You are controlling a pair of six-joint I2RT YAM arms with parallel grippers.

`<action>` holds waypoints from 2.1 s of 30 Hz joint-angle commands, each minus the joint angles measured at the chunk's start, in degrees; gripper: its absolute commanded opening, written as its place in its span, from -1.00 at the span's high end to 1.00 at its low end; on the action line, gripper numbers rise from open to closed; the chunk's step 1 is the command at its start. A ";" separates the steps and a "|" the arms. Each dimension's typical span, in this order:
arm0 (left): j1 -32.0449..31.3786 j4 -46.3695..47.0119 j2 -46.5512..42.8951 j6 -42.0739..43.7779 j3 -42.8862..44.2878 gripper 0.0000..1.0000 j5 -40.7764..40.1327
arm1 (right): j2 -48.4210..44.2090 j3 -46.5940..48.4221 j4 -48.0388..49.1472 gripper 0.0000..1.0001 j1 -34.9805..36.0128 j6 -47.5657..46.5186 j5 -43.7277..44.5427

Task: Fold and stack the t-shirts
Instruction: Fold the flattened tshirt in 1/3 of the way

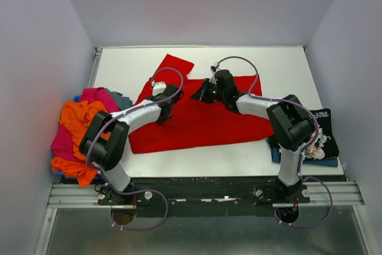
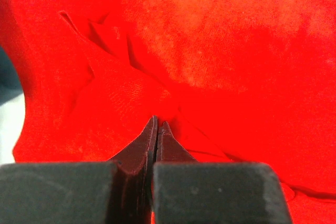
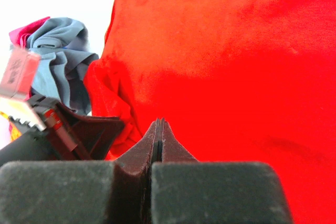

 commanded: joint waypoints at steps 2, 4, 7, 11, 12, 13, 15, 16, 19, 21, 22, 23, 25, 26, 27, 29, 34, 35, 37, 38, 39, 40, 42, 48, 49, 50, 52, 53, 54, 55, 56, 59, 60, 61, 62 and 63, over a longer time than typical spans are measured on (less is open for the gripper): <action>0.27 13.62 -7.43 -8.44 -8.92 1.00 0.15 | 5.27 8.68 -7.49 0.88 3.14 -4.58 -6.32; 0.27 15.83 -9.27 -9.76 -11.20 1.00 0.06 | 6.42 10.61 -8.29 0.64 4.20 -5.82 -7.81; 0.27 18.81 -11.91 -11.78 -14.72 1.00 -0.38 | 8.52 13.34 -9.96 0.46 4.91 -6.52 -10.10; 0.18 22.59 -16.65 -13.81 -19.46 1.00 -0.91 | 11.08 15.98 -13.03 0.45 5.78 -7.14 -11.68; 0.18 23.21 -17.80 -14.25 -20.87 1.00 -0.74 | 11.43 16.42 -13.48 0.45 5.96 -7.23 -11.95; 0.18 23.74 -19.03 -14.51 -21.84 1.00 -0.56 | 11.78 16.69 -13.91 0.45 6.22 -7.23 -12.04; 0.26 23.31 -20.96 -15.39 -22.90 0.96 0.23 | 12.48 17.48 -15.23 0.41 6.66 -7.58 -12.12; 0.18 22.00 -21.67 -16.44 -22.99 0.94 0.49 | 12.83 17.92 -15.67 0.39 6.75 -7.75 -12.56; 0.18 15.50 -22.03 -19.78 -21.86 0.83 0.84 | 13.63 18.27 -15.68 0.29 7.28 -7.67 -14.40; 0.18 12.59 -21.85 -21.45 -21.76 0.72 1.63 | 14.24 18.71 -15.41 0.24 7.98 -7.75 -15.55; 0.18 12.23 -21.85 -21.89 -22.11 0.60 2.25 | 14.59 18.80 -15.07 0.22 8.33 -7.75 -16.25; 0.26 12.40 -21.94 -22.25 -22.90 0.55 3.04 | 14.94 19.06 -14.71 0.19 8.77 -7.84 -17.13; 0.18 14.68 -22.55 -22.77 -25.01 0.35 4.79 | 15.56 19.50 -14.36 0.16 9.39 -7.84 -18.62; 0.18 15.04 -23.16 -23.30 -26.06 0.27 5.24 | 15.82 19.59 -14.36 0.16 9.74 -7.76 -18.89; 0.18 15.74 -23.95 -23.22 -26.85 0.22 5.50 | 16.09 19.59 -14.53 0.15 10.00 -7.67 -19.15; 0.18 15.92 -26.06 -23.04 -27.74 0.18 5.33 | 16.18 19.07 -14.36 0.15 10.44 -7.58 -19.51; 0.26 10.40 -30.81 -22.87 -26.87 0.18 2.96 | 16.53 19.24 -14.62 0.12 11.59 -8.10 -19.95; 0.27 9.08 -31.60 -22.87 -26.43 0.18 2.78 | 16.53 19.41 -14.80 0.11 11.85 -8.45 -19.86; 0.27 6.27 -33.09 -22.78 -25.55 0.18 1.64 | 16.36 19.59 -15.58 0.09 12.29 -9.07 -18.81; 0.35 5.38 -33.88 -22.60 -25.11 0.18 1.20 | 16.44 19.76 -15.85 0.08 12.38 -9.60 -18.46; 0.44 4.59 -34.50 -22.43 -24.84 0.18 0.76 | 16.53 20.03 -16.37 0.08 12.55 -9.86 -18.02; 0.61 4.06 -34.94 -22.25 -24.67 0.18 0.32 | 16.53 20.55 -16.64 0.08 12.73 -10.39 -17.84; 1.23 3.18 -35.47 -21.64 -24.49 0.18 0.14 | 16.53 21.26 -18.56 0.07 12.99 -11.00 -17.14; 5.35 -0.07 -37.05 -20.06 -22.56 0.20 -0.13 | 15.65 21.88 -19.72 -0.06 14.75 -14.77 -15.12; 6.93 -0.07 -37.32 -18.92 -21.86 0.20 1.18 | 15.22 21.53 -19.81 -0.06 15.19 -15.66 -14.16; 9.03 -0.51 -37.32 -17.43 -21.07 0.20 2.33 | 14.52 20.74 -19.11 -0.05 15.71 -16.53 -12.93; 12.55 -1.83 -36.97 -15.41 -18.44 0.20 4.09 | 12.85 18.02 -15.35 -0.04 16.42 -18.21 -10.20; 14.05 -2.35 -36.79 -14.52 -17.21 0.20 4.62 | 11.88 17.14 -14.11 -0.04 16.77 -19.34 -9.15; 14.93 -2.62 -36.70 -13.73 -16.06 0.20 4.80 | 11.52 16.96 -14.01 -0.04 17.30 -20.49 -7.74; 15.81 -3.14 -36.70 -13.12 -15.01 0.19 4.89 | 11.43 17.30 -14.18 -0.04 17.74 -22.06 -6.77; 16.60 -3.67 -36.62 -12.41 -14.13 0.20 5.06 | 11.43 17.91 -14.44 -0.05 18.35 -22.95 -6.07; 18.28 -4.21 -36.97 -10.83 -12.28 0.20 5.59 | 13.18 20.81 -15.76 -0.08 19.32 -24.19 -5.88; 18.89 -4.29 -37.23 -10.39 -12.10 0.20 6.11 | 14.23 22.30 -16.63 -0.09 19.50 -24.45 -5.88; 19.42 -4.12 -37.41 -9.78 -12.10 0.20 6.64 | 15.20 23.62 -18.30 -0.09 19.76 -24.89 -5.97; 19.77 -3.77 -37.49 -9.33 -12.36 0.20 7.43 | 15.82 25.03 -19.27 -0.11 20.11 -25.15 -5.71; 20.12 -3.50 -37.32 -9.07 -12.71 0.20 8.22 | 16.52 25.91 -19.89 -0.11 20.29 -25.33 -5.88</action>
